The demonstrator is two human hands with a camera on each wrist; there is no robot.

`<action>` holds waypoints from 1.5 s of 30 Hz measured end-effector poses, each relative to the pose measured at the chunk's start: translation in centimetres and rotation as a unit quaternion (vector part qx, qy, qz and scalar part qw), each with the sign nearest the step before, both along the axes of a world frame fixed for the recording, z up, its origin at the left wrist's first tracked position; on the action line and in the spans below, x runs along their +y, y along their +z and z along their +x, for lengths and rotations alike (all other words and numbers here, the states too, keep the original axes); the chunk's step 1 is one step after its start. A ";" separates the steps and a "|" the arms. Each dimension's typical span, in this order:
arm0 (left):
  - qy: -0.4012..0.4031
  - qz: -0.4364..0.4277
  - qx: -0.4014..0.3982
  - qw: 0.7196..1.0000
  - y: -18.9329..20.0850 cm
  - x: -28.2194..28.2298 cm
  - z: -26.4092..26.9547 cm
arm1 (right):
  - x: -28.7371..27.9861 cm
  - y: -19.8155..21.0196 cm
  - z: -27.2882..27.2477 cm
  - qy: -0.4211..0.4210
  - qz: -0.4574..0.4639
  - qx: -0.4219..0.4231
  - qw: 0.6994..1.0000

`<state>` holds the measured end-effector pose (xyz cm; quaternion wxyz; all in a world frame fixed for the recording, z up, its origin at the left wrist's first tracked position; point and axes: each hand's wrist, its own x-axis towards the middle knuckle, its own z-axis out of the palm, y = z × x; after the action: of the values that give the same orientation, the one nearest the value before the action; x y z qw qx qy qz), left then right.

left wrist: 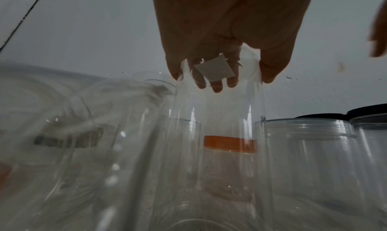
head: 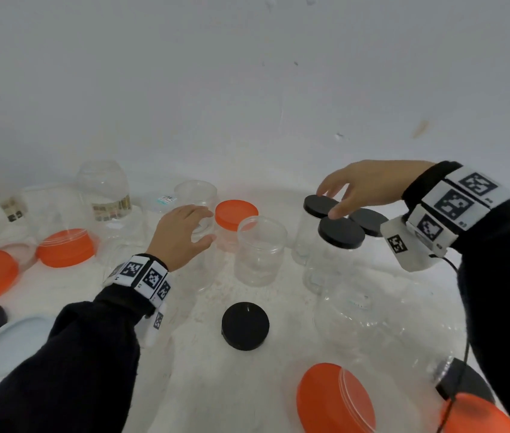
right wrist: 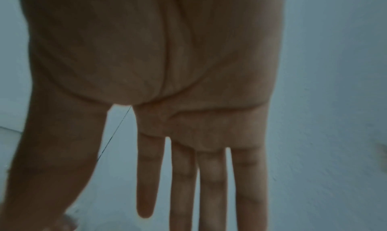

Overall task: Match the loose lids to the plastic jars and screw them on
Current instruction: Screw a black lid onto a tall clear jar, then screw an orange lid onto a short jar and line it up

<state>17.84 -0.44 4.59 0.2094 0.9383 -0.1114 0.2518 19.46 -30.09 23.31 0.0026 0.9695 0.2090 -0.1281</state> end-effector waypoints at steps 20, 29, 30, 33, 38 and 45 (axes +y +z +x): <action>-0.001 0.018 0.019 1.000 0.2 0.0 -0.1 | -5.3 -16.2 -6.1 -0.068 -0.094 0.043 0.992; 0.011 0.027 0.032 0.999 0.4 0.0 0.1 | -4.7 -16.7 -6.0 -0.101 -0.081 -0.007 0.992; 0.019 0.031 0.037 0.999 0.4 0.0 0.1 | -4.6 -16.7 -6.1 -0.106 -0.064 0.001 0.992; 0.044 0.052 0.050 0.996 0.3 -0.1 -0.1 | -4.4 -16.6 -6.2 -0.113 -0.021 0.015 0.993; 0.061 0.067 -0.011 0.996 0.8 -1.0 -1.1 | -4.3 -16.7 -6.8 -0.086 -0.015 -0.027 0.996; -0.131 -0.040 0.019 0.990 -0.4 -8.1 -8.0 | -6.2 -14.6 -7.9 -0.078 0.138 -0.093 0.983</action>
<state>9.86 -8.58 4.16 0.2800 0.9110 -0.2194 0.2088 11.54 -36.27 8.74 -0.1221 0.9814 0.1477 -0.0067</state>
